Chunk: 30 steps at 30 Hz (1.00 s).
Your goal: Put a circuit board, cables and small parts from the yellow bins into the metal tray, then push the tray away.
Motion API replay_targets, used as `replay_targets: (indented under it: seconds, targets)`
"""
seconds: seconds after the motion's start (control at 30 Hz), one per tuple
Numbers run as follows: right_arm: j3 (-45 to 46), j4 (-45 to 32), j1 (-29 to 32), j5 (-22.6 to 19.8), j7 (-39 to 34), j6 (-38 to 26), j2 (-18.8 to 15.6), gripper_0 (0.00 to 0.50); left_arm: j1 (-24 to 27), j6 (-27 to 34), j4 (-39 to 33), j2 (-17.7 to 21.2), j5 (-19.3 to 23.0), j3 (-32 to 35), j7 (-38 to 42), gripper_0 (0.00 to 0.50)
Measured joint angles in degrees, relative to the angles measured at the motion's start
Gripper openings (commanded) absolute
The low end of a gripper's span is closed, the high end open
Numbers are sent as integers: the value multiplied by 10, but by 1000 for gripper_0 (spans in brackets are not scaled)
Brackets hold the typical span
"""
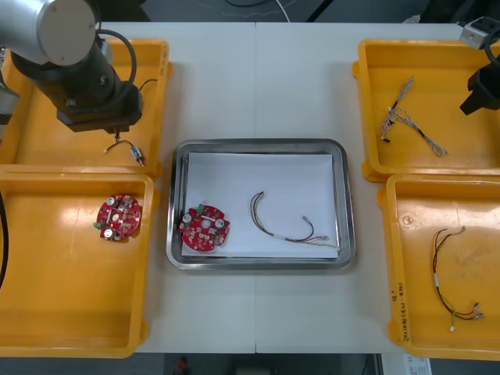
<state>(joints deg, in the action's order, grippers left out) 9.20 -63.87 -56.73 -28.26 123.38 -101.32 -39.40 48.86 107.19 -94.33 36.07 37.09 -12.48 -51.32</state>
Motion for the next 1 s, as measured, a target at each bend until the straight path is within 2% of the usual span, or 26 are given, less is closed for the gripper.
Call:
replay_targets:
  seconds: [0.23,0.5,0.7,1.0]
  targets:
    - [0,49,-2,-2,1,78,10,500,9,0,-17,-30,14,-42,0,0]
    - [0,141,-3,-36,24,137,20,500,25,-39,-17,-50,28,-104,0,0]
    - [-7,151,-3,-36,31,164,30,500,25,-71,-11,-50,31,-148,0,0]
    - [-37,151,1,-48,38,202,35,500,25,-137,44,-54,34,-193,0,0]
